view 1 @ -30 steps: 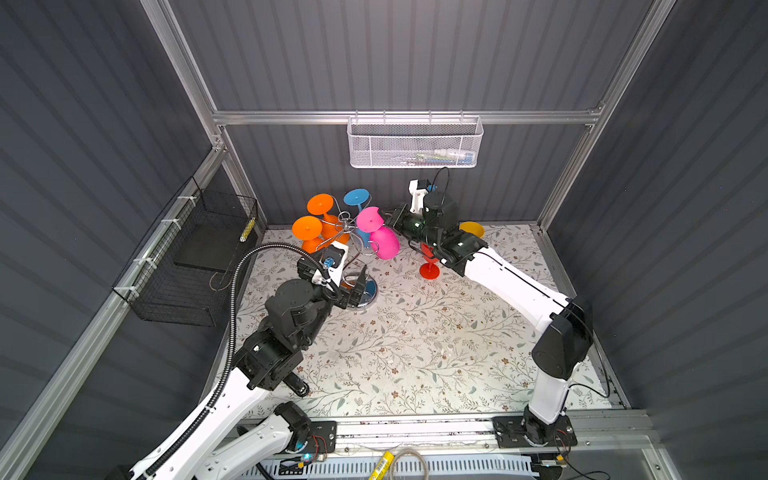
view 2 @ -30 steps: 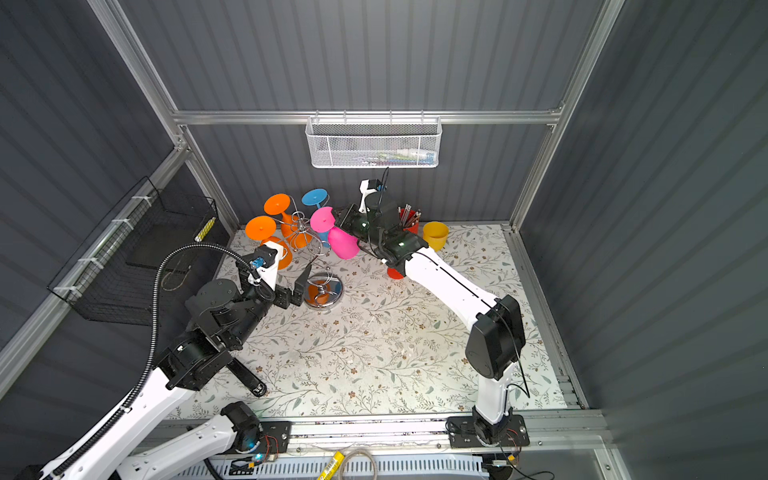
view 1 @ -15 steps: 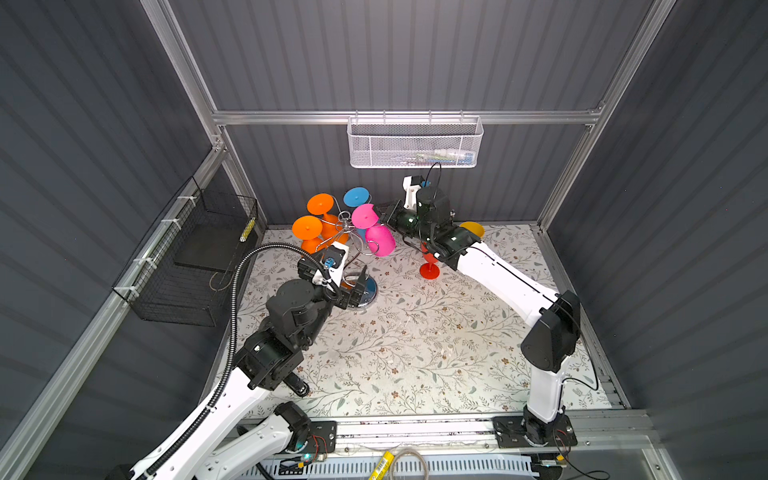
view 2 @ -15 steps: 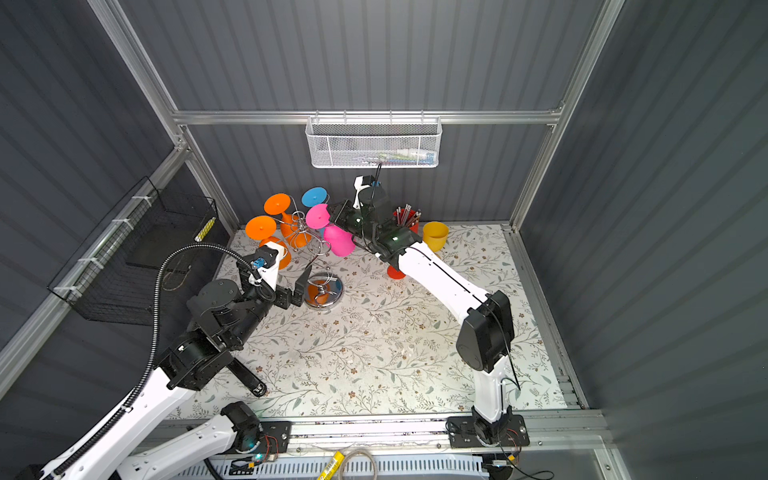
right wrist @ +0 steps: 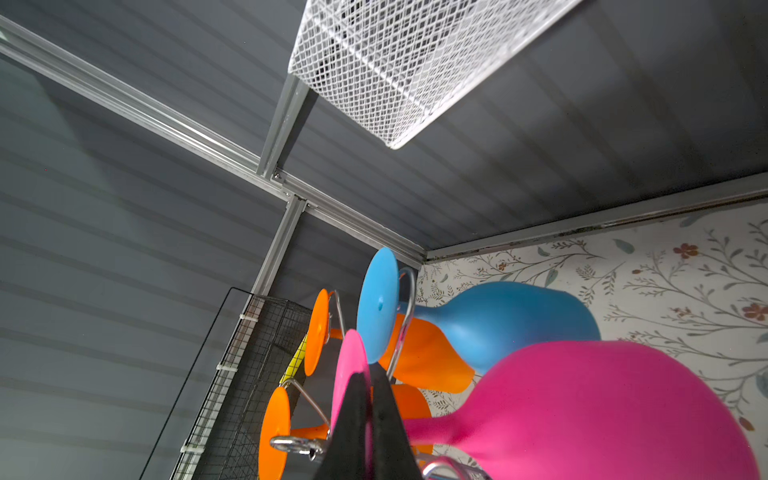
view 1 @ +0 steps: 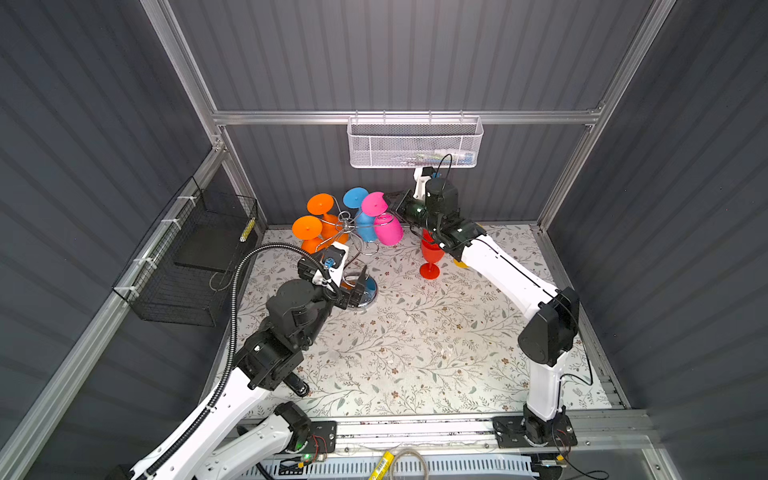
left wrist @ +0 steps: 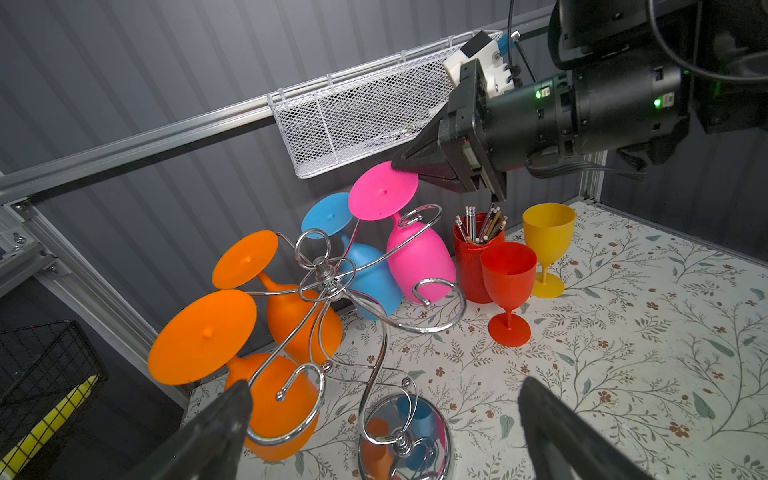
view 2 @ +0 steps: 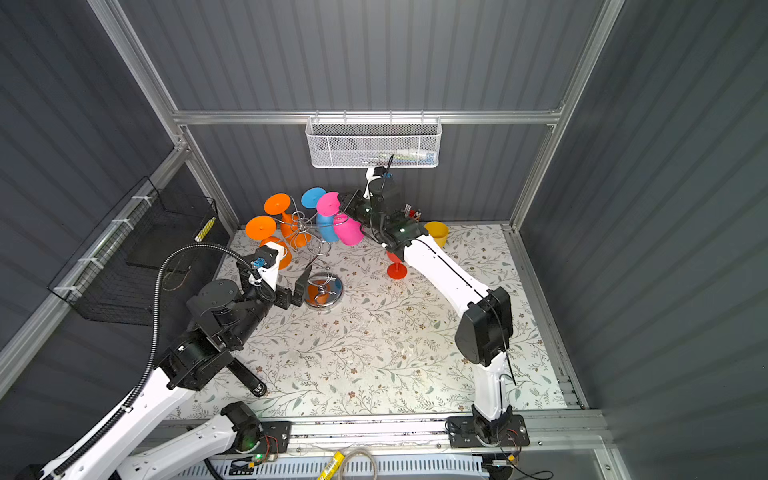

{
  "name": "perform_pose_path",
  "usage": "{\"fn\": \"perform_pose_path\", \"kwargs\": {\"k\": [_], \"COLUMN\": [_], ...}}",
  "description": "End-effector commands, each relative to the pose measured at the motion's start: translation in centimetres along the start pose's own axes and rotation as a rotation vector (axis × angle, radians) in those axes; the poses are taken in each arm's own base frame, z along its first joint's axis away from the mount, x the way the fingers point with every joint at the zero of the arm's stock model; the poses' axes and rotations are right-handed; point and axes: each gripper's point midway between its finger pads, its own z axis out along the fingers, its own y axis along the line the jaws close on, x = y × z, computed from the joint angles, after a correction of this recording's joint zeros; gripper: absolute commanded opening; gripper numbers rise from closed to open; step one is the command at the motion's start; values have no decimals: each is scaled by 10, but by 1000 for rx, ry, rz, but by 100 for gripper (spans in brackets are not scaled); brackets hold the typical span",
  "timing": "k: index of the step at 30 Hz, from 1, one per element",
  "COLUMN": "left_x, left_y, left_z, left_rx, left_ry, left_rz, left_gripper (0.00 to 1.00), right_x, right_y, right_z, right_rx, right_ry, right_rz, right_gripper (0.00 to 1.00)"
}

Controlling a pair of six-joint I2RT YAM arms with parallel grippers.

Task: Take the wine glass off the wine glass rack
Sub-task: 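Pull the pink glass off its rack hook with the right gripper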

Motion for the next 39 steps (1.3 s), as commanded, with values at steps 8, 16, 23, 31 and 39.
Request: {"fn": "perform_pose_path", "kwargs": {"k": [8, 16, 23, 31, 39], "left_x": [-3, 0, 3, 7, -1], "left_y": [2, -1, -3, -5, -3], "left_z": [1, 3, 6, 9, 9], "left_rx": [-8, 3, 7, 8, 6], "left_ry": [-15, -9, 2, 16, 9], "left_rz": [7, 7, 9, 8, -22], "left_gripper": [100, 100, 100, 100, 100], "right_x": [-43, -59, -53, -37, -4], "right_y": [-4, -11, -14, -10, -10], "right_z": [-18, -56, -90, -124, -173], "right_rx": [-9, 0, 5, -11, 5], "right_ry": [-94, -148, -172, -157, -118], "right_rz": [-9, -31, -62, -135, -322], "right_gripper": [0, 0, 0, 0, 0]}}
